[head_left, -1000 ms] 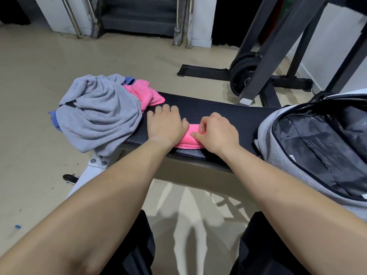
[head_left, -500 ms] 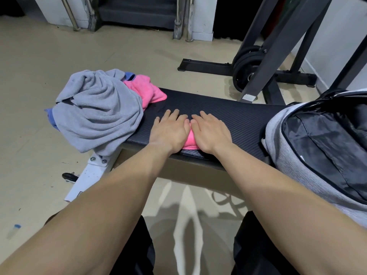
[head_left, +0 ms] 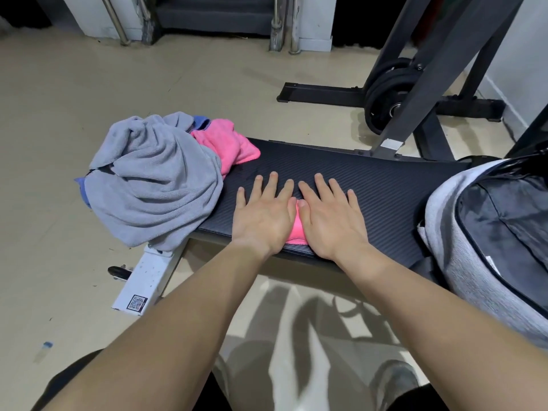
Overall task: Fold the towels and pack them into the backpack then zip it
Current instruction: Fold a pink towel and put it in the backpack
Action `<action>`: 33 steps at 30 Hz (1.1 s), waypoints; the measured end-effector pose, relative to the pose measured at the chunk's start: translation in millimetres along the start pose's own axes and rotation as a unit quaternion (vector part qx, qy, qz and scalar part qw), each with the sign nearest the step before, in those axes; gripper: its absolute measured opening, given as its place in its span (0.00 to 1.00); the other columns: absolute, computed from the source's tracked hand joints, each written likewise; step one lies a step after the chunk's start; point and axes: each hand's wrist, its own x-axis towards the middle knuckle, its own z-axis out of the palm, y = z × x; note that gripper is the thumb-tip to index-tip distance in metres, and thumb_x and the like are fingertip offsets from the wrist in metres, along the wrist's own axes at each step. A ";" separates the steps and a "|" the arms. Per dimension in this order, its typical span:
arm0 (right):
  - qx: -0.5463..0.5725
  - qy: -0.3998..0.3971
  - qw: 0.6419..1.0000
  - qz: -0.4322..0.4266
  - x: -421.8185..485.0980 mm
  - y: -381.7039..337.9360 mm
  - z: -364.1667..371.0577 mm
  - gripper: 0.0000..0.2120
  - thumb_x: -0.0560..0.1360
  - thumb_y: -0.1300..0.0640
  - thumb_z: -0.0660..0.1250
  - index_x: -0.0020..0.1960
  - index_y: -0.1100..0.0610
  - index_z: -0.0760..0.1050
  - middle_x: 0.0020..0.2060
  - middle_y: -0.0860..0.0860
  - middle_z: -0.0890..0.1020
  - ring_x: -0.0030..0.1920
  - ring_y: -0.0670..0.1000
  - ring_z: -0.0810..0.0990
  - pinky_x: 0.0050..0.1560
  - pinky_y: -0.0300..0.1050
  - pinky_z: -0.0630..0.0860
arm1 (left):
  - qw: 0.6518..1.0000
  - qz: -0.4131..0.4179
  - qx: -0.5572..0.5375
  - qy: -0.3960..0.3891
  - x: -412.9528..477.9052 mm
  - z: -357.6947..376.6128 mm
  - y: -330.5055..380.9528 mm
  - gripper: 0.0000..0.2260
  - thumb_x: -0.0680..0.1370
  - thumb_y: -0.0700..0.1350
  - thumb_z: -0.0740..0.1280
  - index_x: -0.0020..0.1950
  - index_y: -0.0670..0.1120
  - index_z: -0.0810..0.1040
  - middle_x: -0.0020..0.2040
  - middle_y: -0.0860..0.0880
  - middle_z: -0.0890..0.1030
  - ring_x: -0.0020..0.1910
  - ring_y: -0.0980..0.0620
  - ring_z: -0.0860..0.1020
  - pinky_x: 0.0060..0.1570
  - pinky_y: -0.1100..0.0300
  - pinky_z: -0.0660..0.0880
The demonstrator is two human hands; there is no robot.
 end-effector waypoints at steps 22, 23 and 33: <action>0.144 -0.096 0.984 -0.049 -85.9 58.9 -84.1 0.23 0.71 0.41 0.75 0.55 0.49 0.66 0.51 0.51 0.78 0.50 0.53 0.76 0.46 0.49 0.72 | 0.989 0.055 -0.139 -0.010 -67.1 -67.1 33.0 0.19 0.70 0.64 0.73 0.50 0.55 0.70 0.45 0.53 0.79 0.44 0.49 0.78 0.41 0.53 0.71; 0.165 -0.084 0.982 -0.040 -91.0 66.1 -94.6 0.23 0.70 0.41 0.76 0.55 0.49 0.68 0.51 0.49 0.78 0.50 0.52 0.76 0.46 0.47 0.72 | 0.987 0.059 -0.151 0.000 -68.3 -75.0 41.2 0.19 0.70 0.64 0.73 0.49 0.56 0.70 0.46 0.54 0.80 0.45 0.49 0.78 0.42 0.53 0.72; 0.343 0.145 0.914 0.161 -138.1 206.4 -176.5 0.26 0.66 0.48 0.81 0.58 0.56 0.77 0.50 0.49 0.82 0.50 0.50 0.81 0.53 0.47 0.78 | 0.936 0.108 -0.334 0.031 -49.0 -112.1 212.4 0.16 0.75 0.52 0.71 0.58 0.50 0.71 0.55 0.49 0.77 0.54 0.48 0.76 0.49 0.56 0.73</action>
